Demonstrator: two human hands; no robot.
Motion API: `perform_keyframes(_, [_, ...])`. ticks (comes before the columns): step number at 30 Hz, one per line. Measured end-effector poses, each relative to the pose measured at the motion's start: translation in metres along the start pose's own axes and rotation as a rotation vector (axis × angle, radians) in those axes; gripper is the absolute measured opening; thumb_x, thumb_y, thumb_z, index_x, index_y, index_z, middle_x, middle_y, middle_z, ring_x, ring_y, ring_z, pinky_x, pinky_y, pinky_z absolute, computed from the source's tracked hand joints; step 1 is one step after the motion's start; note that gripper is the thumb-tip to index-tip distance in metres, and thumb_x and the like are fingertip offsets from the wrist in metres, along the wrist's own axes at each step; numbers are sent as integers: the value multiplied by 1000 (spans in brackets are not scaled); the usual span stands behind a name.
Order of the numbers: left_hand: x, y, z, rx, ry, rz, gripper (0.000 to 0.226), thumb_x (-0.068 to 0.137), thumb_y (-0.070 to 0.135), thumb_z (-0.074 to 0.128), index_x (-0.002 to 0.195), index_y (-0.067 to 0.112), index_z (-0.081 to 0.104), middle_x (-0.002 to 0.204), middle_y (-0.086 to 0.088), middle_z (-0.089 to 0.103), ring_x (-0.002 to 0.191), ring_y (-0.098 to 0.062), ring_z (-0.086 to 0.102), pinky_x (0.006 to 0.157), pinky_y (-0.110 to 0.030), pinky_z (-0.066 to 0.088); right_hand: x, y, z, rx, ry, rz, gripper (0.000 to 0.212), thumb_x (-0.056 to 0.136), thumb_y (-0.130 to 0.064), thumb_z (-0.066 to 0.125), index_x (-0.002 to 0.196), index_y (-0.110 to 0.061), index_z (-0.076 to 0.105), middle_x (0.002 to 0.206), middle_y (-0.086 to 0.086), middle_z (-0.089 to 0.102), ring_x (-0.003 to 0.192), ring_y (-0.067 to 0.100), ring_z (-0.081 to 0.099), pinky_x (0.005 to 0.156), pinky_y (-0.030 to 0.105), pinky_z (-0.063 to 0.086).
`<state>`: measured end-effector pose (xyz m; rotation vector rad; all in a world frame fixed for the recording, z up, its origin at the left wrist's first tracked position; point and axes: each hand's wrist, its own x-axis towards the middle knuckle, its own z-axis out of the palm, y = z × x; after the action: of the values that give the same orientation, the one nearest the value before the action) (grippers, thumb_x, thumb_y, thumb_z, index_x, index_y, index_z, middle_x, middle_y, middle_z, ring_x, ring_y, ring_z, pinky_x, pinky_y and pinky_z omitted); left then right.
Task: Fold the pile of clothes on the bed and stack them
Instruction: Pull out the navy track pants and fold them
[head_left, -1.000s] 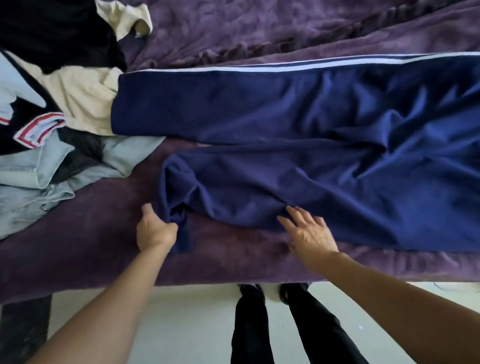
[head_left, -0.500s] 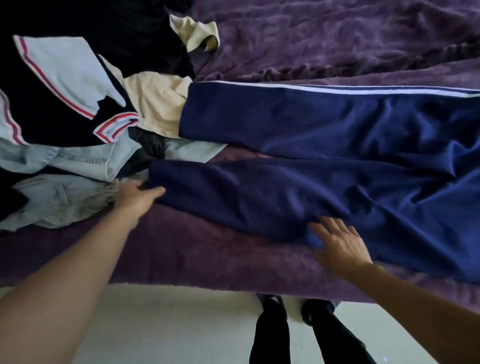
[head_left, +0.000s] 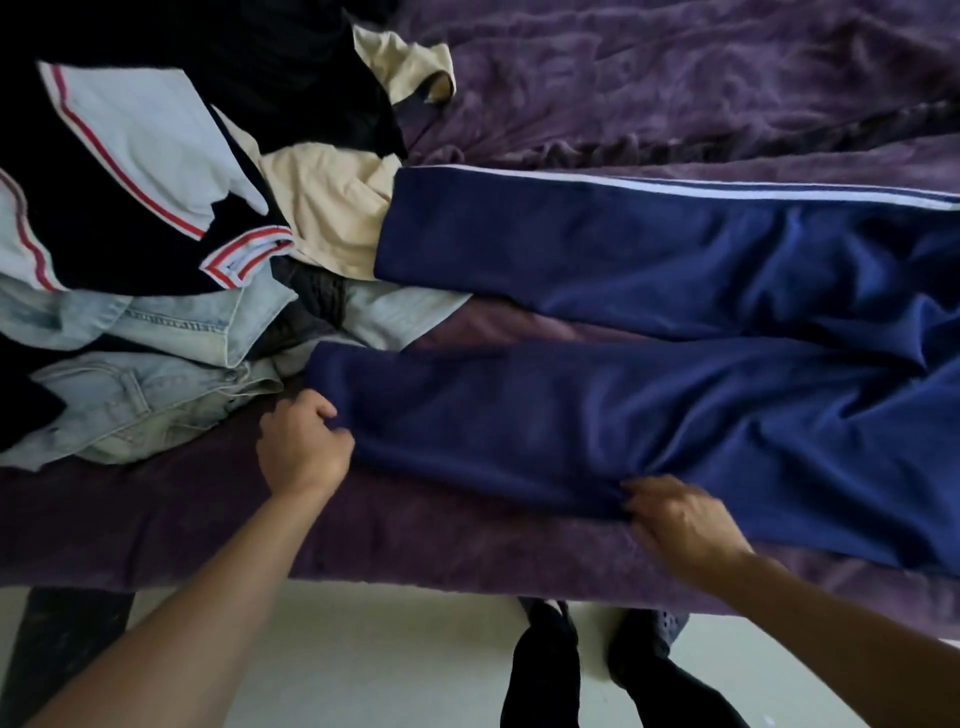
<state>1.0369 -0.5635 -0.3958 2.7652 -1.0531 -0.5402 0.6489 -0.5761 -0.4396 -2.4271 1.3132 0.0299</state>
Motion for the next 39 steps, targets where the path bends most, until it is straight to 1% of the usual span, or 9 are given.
perform_keyframes(5, [-41, 59, 29, 81, 1, 363, 28, 74, 8, 65, 102, 12, 64, 103, -13, 60, 99, -36, 52, 80, -46, 43, -28, 6, -3, 49, -96, 118, 37, 49, -14, 90, 83, -21, 78, 91, -2, 74, 76, 17, 71, 58, 27, 56])
perform_keyframes(9, [-101, 132, 69, 29, -204, 718, 15, 77, 10, 62, 90, 16, 66, 90, -3, 63, 88, -29, 57, 76, -40, 44, -49, 58, -23, 56, -23, 332, 36, 59, -5, 83, 93, -12, 76, 94, 3, 73, 84, 26, 70, 65, 37, 56])
perform_keyframes(14, [-193, 204, 130, 71, -460, 965, 20, 85, 14, 51, 98, 20, 64, 99, 1, 61, 98, -22, 55, 83, -36, 41, -108, 174, -61, -42, -35, 590, 49, 69, -9, 74, 117, -10, 67, 126, 10, 63, 116, 31, 58, 87, 44, 48])
perform_keyframes(18, [-252, 244, 175, 263, -561, 1061, 23, 87, 13, 48, 107, 20, 57, 111, 1, 52, 108, -22, 48, 89, -34, 39, -160, 263, -82, -241, -290, 655, 81, 80, -37, 68, 149, -24, 29, 159, 1, 20, 147, 19, 16, 108, 37, 29])
perform_keyframes(23, [-302, 291, 231, 506, -526, 1017, 45, 81, 13, 56, 123, 24, 42, 124, -3, 41, 115, -26, 42, 92, -38, 36, -211, 358, -88, -329, -500, 668, 99, 83, -46, 62, 154, -26, -4, 162, -1, -8, 149, 20, -8, 117, 43, 15])
perform_keyframes(28, [-315, 316, 267, 588, -382, 880, 50, 76, 12, 65, 123, 22, 49, 118, -4, 49, 107, -26, 50, 83, -38, 45, -234, 412, -82, -329, -428, 595, 85, 87, -37, 50, 154, -25, -1, 163, -2, -3, 149, 15, -3, 117, 44, 11])
perform_keyframes(32, [-313, 322, 264, 546, -391, 778, 13, 78, 6, 61, 88, 15, 61, 93, -4, 61, 92, -27, 60, 73, -39, 49, -255, 422, -79, -208, -162, 526, 64, 83, -17, 21, 144, -13, 43, 152, 3, 37, 142, 19, 33, 111, 49, 27])
perform_keyframes(36, [-316, 326, 242, 534, -436, 746, 12, 88, 15, 50, 96, 18, 59, 98, 1, 65, 99, -23, 60, 81, -36, 43, -269, 429, -85, -128, 58, 442, 48, 76, -11, 40, 112, -7, 71, 121, 9, 67, 112, 25, 65, 90, 51, 47])
perform_keyframes(39, [-316, 333, 215, 422, -446, 803, 9, 83, 25, 54, 89, 18, 55, 84, 2, 65, 83, -25, 64, 64, -35, 42, -260, 439, -111, -64, 120, 499, 27, 71, -10, 61, 95, -8, 73, 90, 10, 74, 82, 29, 72, 77, 44, 52])
